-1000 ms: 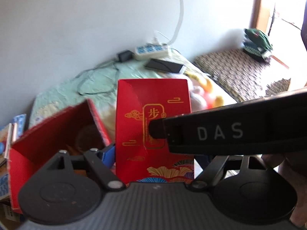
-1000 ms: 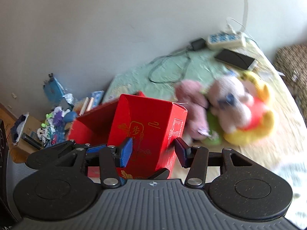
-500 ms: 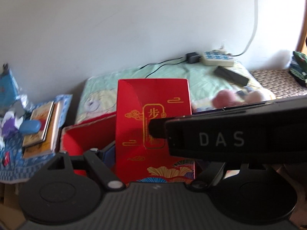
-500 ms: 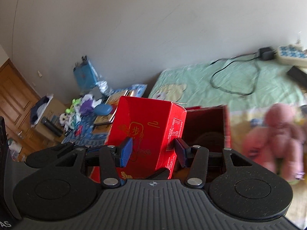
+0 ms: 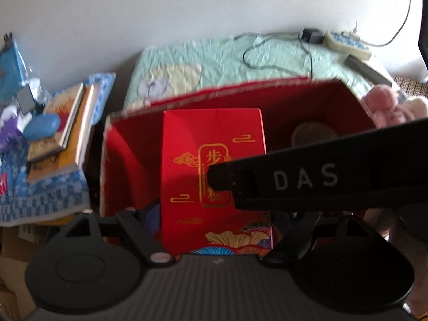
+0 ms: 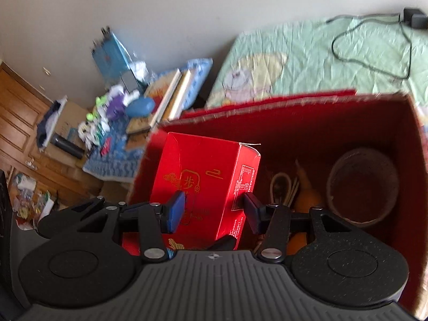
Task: Organize objects
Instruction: 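Carry the red gift box over the red box and lower it inside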
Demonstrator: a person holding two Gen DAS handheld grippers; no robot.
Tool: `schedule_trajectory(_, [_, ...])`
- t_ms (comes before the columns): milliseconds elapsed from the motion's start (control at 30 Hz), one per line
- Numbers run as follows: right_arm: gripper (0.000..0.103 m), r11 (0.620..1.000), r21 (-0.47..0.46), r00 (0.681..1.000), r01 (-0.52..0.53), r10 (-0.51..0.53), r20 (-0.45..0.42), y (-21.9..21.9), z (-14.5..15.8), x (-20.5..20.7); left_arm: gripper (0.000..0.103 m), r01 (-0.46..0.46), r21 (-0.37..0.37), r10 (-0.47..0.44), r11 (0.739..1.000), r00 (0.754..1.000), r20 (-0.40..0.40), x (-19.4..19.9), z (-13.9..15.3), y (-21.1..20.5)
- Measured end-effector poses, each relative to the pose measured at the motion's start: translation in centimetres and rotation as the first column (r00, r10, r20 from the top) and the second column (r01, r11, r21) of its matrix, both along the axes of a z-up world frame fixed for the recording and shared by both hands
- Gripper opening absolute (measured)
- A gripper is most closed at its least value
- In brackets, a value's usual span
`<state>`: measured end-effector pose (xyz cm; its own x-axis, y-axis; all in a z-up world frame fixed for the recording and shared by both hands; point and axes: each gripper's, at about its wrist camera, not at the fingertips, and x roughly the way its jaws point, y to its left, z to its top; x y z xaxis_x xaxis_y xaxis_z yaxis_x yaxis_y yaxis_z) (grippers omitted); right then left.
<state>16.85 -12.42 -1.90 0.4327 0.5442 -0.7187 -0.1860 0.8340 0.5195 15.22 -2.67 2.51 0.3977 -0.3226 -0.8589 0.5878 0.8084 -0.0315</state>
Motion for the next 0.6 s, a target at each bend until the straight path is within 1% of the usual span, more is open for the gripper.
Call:
schedule_trajectory(133, [0.052, 1.000, -0.002, 0.998, -0.012, 0.012, -0.061, 0.6, -1.6, 0.9, 0.081, 0.009, 0.034, -0.009, 0.999, 1.000, -0.023, 0.8, -1.8, 0.0])
schedule_trajectory(233, [0.052, 0.999, -0.018, 0.995, -0.028, 0.026, -0.095, 1.1, -2.4, 1.3, 0.081, 0.017, 0.042, -0.015, 0.999, 0.998, -0.053, 1.2, -2.8, 0.1])
schedule_trajectory(300, [0.054, 0.998, -0.033, 0.994, -0.047, 0.043, -0.104, 1.5, -2.7, 1.6, 0.082, 0.038, 0.065, -0.036, 0.997, 0.999, -0.039, 0.8, -3.2, -0.2])
schedule_trajectory(333, [0.054, 0.998, -0.044, 0.993, -0.054, 0.049, -0.111, 1.6, -2.8, 1.7, 0.082, 0.044, 0.071, -0.041, 0.996, 0.998, -0.045, 0.8, -3.4, -0.3])
schedule_trajectory(367, [0.054, 0.996, -0.056, 0.991, -0.063, 0.056, -0.122, 1.7, -3.0, 1.9, 0.081, 0.045, 0.071, -0.041, 0.996, 0.998, -0.055, 0.8, -3.6, -0.2])
schedule_trajectory(467, [0.055, 0.995, -0.064, 0.987, -0.082, 0.072, -0.140, 1.7, -3.1, 2.4, 0.082, 0.035, 0.037, -0.031, 0.999, 0.995, -0.096, 1.3, -3.7, 0.3])
schedule_trajectory(600, [0.057, 0.996, -0.026, 0.982, -0.085, 0.079, -0.174, 1.2, -3.9, 3.1, 0.082, 0.041, 0.056, -0.036, 0.998, 0.995, -0.092, 1.1, -3.7, 0.2])
